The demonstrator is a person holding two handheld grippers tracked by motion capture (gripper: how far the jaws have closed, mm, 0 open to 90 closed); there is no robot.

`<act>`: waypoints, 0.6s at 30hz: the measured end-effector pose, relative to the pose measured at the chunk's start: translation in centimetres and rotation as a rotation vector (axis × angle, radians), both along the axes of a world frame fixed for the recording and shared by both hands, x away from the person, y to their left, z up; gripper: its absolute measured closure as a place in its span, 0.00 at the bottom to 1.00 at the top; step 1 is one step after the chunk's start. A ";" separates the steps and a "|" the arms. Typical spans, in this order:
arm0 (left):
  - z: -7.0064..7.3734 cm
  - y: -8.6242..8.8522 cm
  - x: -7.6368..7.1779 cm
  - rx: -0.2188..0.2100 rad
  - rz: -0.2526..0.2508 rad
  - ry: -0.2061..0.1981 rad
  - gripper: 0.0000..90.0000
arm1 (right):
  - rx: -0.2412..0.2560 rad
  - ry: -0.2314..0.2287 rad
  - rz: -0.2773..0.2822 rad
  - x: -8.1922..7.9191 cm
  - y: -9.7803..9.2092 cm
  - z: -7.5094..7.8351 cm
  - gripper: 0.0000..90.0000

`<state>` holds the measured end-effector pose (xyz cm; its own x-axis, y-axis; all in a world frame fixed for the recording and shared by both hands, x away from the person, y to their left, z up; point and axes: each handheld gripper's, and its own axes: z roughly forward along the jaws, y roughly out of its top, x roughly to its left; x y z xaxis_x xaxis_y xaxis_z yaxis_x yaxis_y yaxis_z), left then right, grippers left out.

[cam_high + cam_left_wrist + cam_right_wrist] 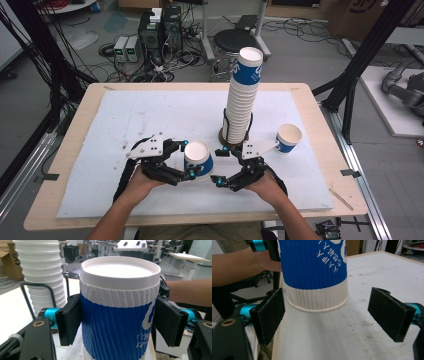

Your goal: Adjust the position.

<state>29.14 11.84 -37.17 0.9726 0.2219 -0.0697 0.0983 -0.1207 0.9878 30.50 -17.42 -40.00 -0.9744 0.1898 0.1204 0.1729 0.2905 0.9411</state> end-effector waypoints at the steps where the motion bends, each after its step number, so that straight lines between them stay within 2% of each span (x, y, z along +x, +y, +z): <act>1: 0.0 -0.1 0.0 -0.003 -0.008 0.001 0.31 | -0.003 -0.011 -0.006 0.1 0.1 0.0 0.16; 7: 0.0 -0.7 -0.1 -0.004 -0.046 -0.001 0.31 | -0.003 0.009 0.047 -0.4 0.7 -0.1 0.16; 12: 0.1 -0.9 -0.1 -0.043 -0.080 0.001 0.31 | 0.011 0.004 0.064 -0.4 1.1 -0.1 0.16; 15: 0.2 -0.9 -0.2 -0.058 -0.089 0.000 0.31 | 0.025 0.023 0.082 -0.5 1.2 -0.2 0.16; 18: 0.2 -1.0 -0.1 -0.065 -0.091 -0.001 0.31 | 0.042 0.019 0.080 -0.6 1.2 -0.1 0.16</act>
<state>28.99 10.88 -36.93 0.9886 0.1277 -0.0800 0.0887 -0.0643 0.9940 29.87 -16.23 -40.06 -0.9838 0.1056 0.1450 0.1683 0.2647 0.9495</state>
